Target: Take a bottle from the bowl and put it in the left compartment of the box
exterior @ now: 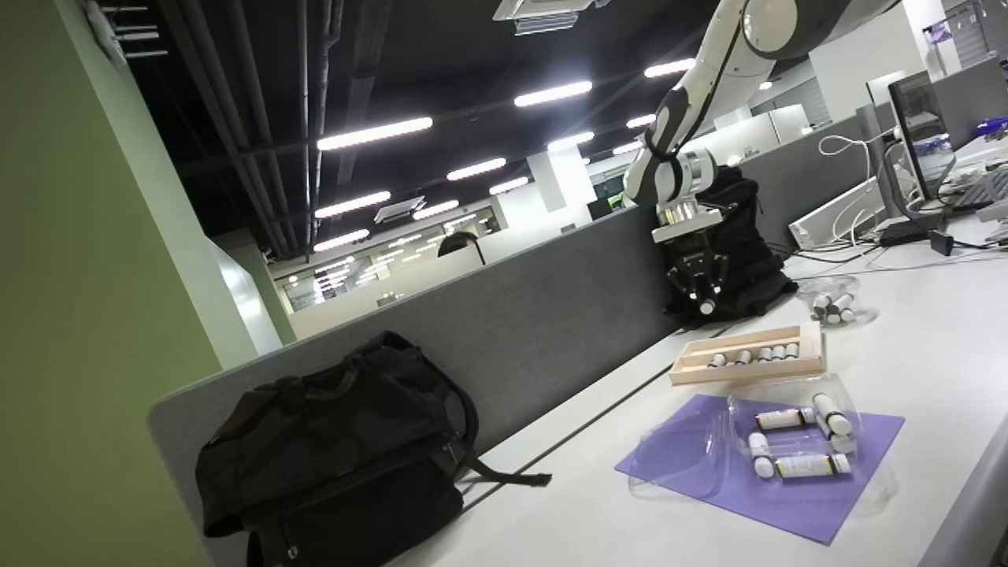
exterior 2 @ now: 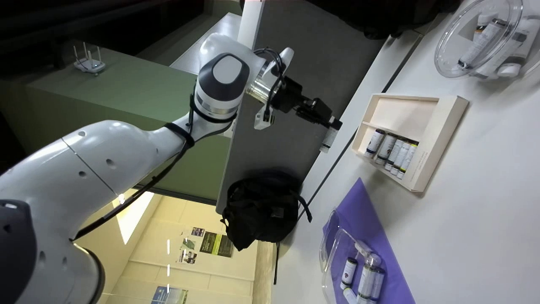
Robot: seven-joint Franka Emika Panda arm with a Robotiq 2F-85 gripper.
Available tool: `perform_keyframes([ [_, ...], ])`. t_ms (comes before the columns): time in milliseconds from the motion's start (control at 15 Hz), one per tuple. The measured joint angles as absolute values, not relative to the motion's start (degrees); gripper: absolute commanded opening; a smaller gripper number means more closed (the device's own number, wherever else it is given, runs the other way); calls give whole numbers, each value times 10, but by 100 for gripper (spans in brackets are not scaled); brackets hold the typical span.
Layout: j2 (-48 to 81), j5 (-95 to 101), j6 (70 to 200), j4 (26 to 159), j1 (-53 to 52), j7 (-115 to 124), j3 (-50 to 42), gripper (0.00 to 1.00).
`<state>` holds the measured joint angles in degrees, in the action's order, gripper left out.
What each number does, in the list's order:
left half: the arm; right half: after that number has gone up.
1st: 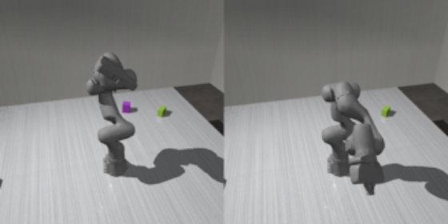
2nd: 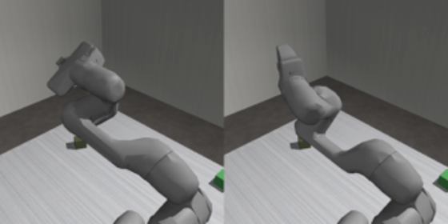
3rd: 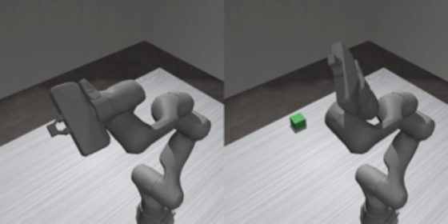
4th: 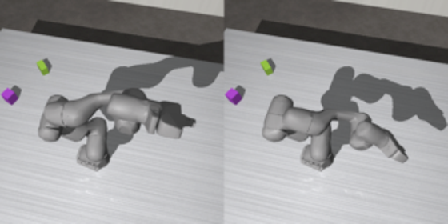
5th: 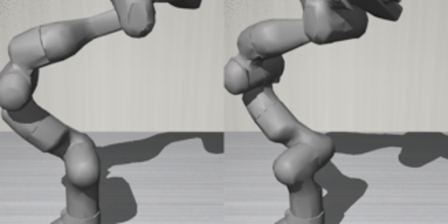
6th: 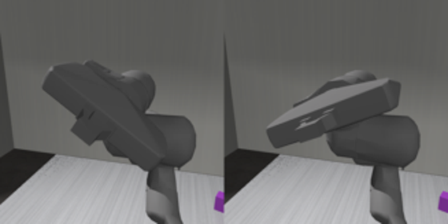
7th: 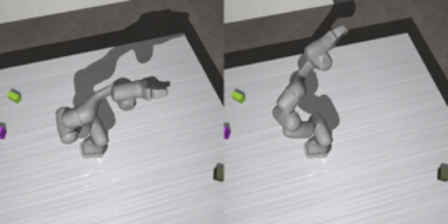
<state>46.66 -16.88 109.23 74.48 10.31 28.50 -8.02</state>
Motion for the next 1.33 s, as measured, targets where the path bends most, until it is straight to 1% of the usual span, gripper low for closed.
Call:
perform_keyframes([
  [400, 478, -168, 1093, 736, 103, 281, -80, 37],
  [467, 478, -168, 1093, 736, 103, 281, -80, 12],
  [733, 484, -170, 1098, 733, 104, 281, -80, 12],
  [1333, 572, -226, 1207, 678, 126, 280, -57, 12],
])
